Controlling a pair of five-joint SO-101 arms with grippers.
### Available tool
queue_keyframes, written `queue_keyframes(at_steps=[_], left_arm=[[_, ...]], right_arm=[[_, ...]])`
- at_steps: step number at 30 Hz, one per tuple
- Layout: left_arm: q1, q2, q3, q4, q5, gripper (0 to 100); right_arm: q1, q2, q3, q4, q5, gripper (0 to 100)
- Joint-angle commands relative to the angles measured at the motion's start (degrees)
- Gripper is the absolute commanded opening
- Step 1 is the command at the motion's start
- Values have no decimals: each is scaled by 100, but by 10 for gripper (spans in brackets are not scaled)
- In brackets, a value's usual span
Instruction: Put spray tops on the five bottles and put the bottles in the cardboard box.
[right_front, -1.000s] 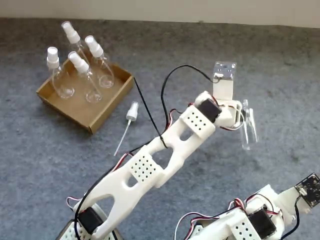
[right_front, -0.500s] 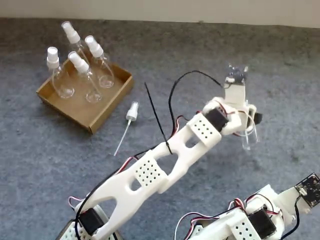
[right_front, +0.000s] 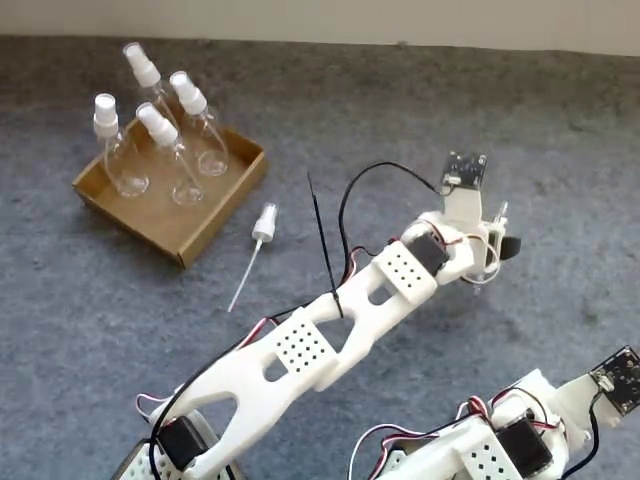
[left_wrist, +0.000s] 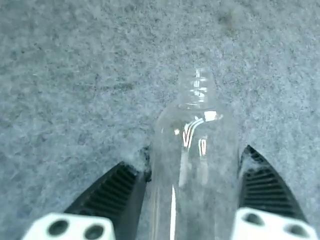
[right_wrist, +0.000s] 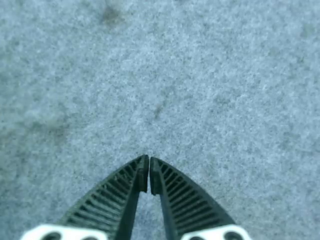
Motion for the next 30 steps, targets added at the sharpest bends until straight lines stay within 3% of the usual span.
queue_keyframes(at_steps=[1, 9, 16, 23, 30], left_arm=[[-13, 31, -92, -105, -18, 210], [-48, 84, -101, -62, -580, 210], [-57, 40, -145, 642, -624, 206], [-57, 92, -840, 1222, -642, 52], [-444, 31, -1086, 1697, -642, 94]], right_arm=[[84, -75, 690, 40, 0, 5], [75, -75, 690, 40, 0, 5], [75, -75, 690, 40, 0, 5], [75, -75, 690, 40, 0, 5], [84, -75, 690, 40, 0, 5]])
